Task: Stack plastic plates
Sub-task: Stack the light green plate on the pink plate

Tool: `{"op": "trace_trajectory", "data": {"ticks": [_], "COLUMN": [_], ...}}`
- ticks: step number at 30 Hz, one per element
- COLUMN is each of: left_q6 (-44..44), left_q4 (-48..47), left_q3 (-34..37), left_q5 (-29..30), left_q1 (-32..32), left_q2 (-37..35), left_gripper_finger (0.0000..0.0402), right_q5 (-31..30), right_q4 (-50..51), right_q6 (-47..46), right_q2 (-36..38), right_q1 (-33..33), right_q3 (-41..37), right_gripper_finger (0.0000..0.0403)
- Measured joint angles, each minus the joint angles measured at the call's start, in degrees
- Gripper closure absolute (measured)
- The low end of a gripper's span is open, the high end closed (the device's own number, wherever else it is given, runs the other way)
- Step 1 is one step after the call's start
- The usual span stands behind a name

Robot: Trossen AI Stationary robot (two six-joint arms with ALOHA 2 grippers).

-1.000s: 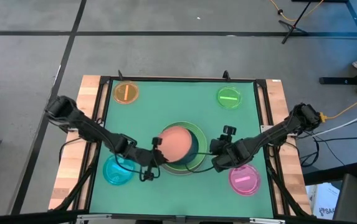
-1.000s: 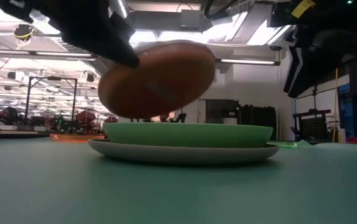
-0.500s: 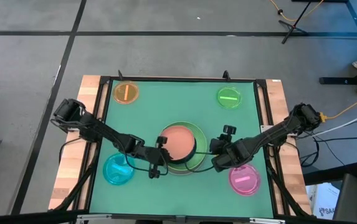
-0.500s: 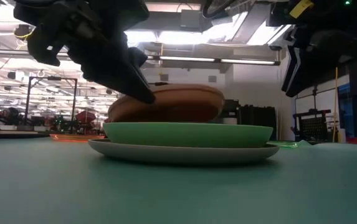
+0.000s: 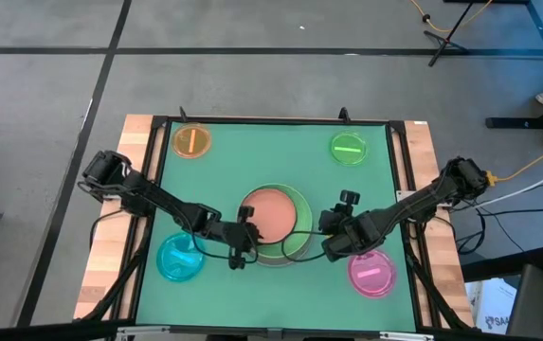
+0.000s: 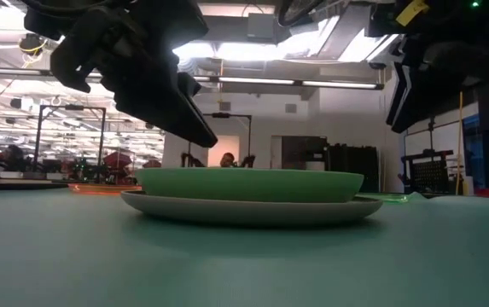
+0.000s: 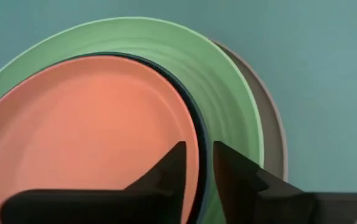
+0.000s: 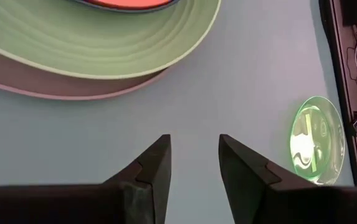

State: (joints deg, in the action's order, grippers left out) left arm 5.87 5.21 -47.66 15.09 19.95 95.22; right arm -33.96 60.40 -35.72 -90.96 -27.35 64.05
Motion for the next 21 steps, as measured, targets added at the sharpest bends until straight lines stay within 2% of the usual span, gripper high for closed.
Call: {"op": "trace_trajectory", "data": {"ticks": [5, 8, 13, 17, 21], "left_q6": [2.5, 1.8, 0.8, -1.8, -1.9], "left_q4": [-0.6, -3.3, -8.5, -4.8, 0.2], "left_q3": [0.0, 0.0, 0.0, 3.2, 8.9], "left_q5": [-1.3, -4.6, -3.9, -2.3, -2.0], "left_q1": [0.0, 0.0, 1.5, 3.3, 3.8], "left_q2": [-0.7, -3.8, -11.3, -16.5, -20.6], "left_gripper_finger": [0.0285, 0.0279, 0.0278, 0.0278, 0.0278], "right_q5": [-3.1, -4.2, -4.3, -8.1, -9.0], "right_q4": [0.2, 1.0, 3.7, 7.9, 11.2], "right_q6": [0.1, 0.1, -3.7, -6.0, -5.0], "right_q2": [0.0, 0.0, 0.0, 0.0, 0.0], "right_q1": [0.0, 0.0, 0.9, 3.5, 8.4], "right_q3": [0.0, 0.0, 0.0, 0.0, -0.1], "right_gripper_finger": [0.0278, 0.0278, 0.0255, 0.0228, 0.0205]}}
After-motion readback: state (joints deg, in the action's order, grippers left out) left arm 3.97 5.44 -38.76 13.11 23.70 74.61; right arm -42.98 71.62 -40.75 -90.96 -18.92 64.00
